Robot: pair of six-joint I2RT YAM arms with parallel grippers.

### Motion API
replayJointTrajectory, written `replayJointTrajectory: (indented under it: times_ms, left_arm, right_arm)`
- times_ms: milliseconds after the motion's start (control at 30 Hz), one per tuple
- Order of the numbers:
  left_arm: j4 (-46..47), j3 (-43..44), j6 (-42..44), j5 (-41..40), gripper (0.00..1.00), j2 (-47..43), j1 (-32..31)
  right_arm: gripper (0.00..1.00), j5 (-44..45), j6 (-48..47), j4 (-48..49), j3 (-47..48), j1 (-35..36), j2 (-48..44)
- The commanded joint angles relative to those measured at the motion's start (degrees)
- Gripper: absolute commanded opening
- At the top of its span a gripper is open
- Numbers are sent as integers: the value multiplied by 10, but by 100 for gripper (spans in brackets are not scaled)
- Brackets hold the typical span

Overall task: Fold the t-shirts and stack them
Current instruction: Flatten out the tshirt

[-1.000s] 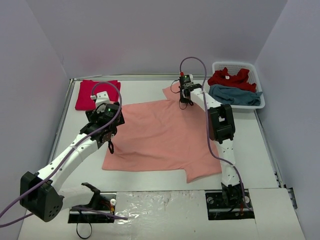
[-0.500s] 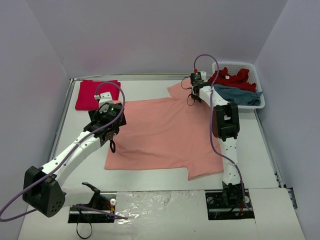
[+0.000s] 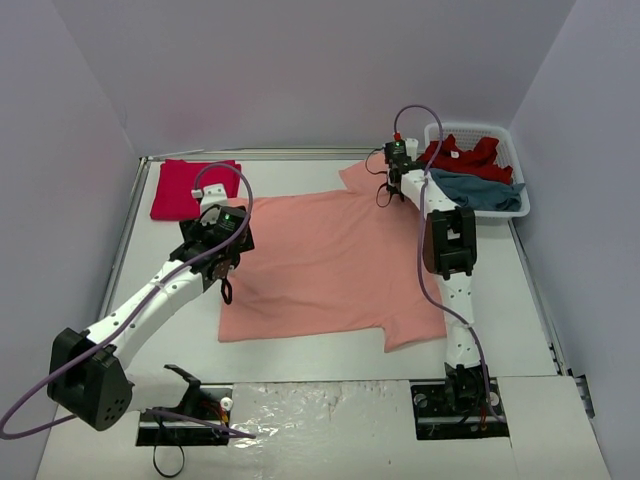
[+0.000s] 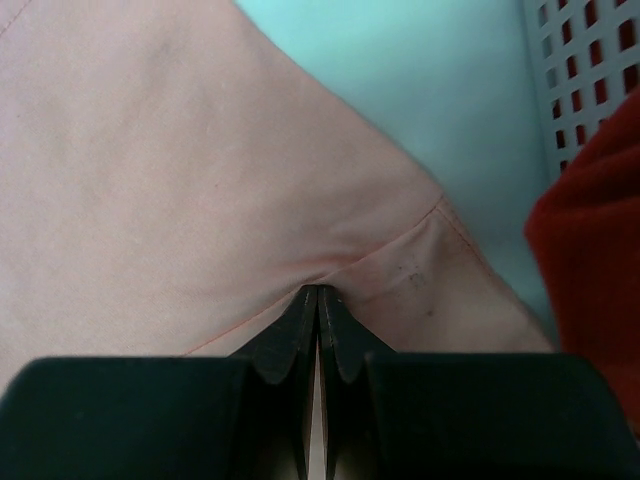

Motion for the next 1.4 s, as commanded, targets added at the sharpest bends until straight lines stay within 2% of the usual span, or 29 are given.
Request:
replayJointTrajectory:
  times_ms: [0,300,533,767,1033,1133,1167,1233,1333,1367]
  left_arm:
    - [4,24,6,-9,89,-4,-6]
    - [19,27,6,-26,90,22,-8]
    - [12,58,-1,-25,90,55,-9]
    - [5,63,4,-34,91,31,-18]
    - [11,76,10,-52,92,25,-10]
    - [17,87,3,-29,92,44,13]
    - [15,91,-2,-15,91,58,39]
    - [28,97,-7,18,87,80,69]
    - [48,109,-1,28,57,109,86]
    - [47,116,-1,29,35,118,95]
  right_arm:
    - [0,47,17,-57,33,-11,50]
    - [0,58,24,-67,58,-16,51]
    - [0,-44,1,-67,55,-5,8]
    - [0,-65,-14,-68,62,26,-68]
    - [0,-111,-18,-67,-19,66,-169]
    - [0,-111,-13,-61,-82,92,-215]
    - [0,-111,-12,-58,-123,99,-228]
    - [0,-110,-11,-41,-173,120,-275]
    - [0,-110,-4,-4,-284,144,-347]
    - [0,-109,-3,4,-313,164,-365]
